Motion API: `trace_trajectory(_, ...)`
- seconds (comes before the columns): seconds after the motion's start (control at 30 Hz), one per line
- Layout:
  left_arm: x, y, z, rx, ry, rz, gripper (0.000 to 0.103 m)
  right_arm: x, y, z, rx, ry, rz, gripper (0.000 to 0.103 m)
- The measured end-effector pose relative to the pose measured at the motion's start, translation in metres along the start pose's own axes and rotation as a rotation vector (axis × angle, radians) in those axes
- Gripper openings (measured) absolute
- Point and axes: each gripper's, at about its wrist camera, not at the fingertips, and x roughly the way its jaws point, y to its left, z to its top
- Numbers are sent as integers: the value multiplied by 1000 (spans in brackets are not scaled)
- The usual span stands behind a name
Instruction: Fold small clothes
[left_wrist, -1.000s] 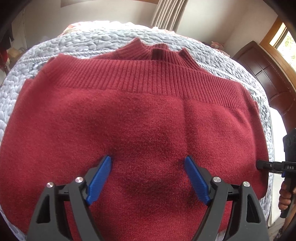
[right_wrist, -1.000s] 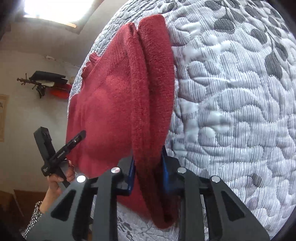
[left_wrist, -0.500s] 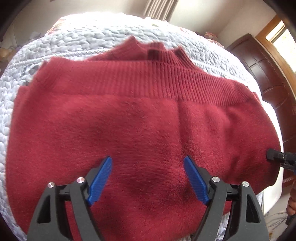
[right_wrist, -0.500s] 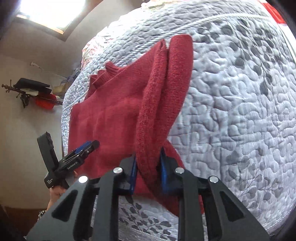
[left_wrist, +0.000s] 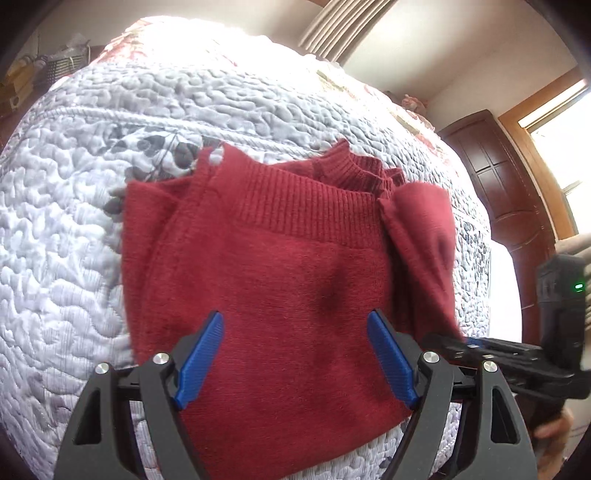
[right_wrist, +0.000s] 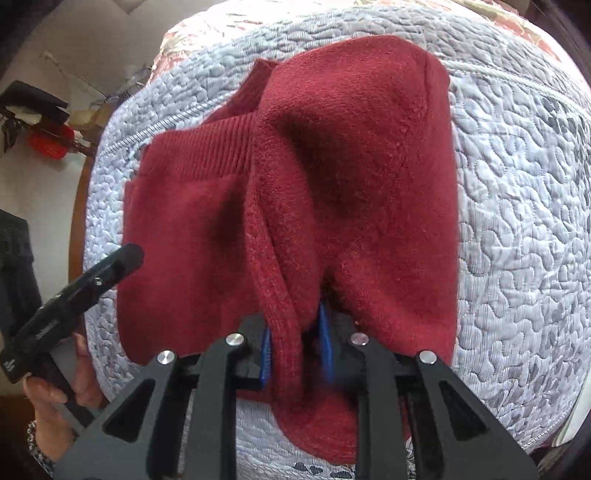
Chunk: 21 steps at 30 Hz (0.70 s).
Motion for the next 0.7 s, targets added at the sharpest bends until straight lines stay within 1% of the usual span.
trace_trajectory(0.07,-1,3,0,4,9,-13,80,14,3,4,4,20,-24,23)
trace_trajectory(0.1,0,3,0,11,13,-15,80,17,3,5,9,28,-22,28)
trace_trajectory(0.23,6,-1,3,9,28,-32,80,15,1,5,17,36,24,38)
trace_trajectory(0.3,8,-4,4,-9,37,-48,80,4,4,2,11,31,78,49)
trace_trajectory(0.37,11,-13,4,-13,46,-64,80,-14,1,-5,14,6,177,50)
trace_trajectory(0.43,16,-23,6,-13,57,-90,80,-33,-5,-12,7,-27,219,50)
trace_trajectory(0.57,36,-40,6,-69,109,-147,81,-57,-36,-23,28,-86,175,50)
trace_trajectory(0.63,50,-52,5,-69,128,-142,81,-62,-51,-27,47,-100,166,52)
trace_trajectory(0.7,65,-63,4,-64,140,-126,81,-67,-74,-33,61,-107,180,52)
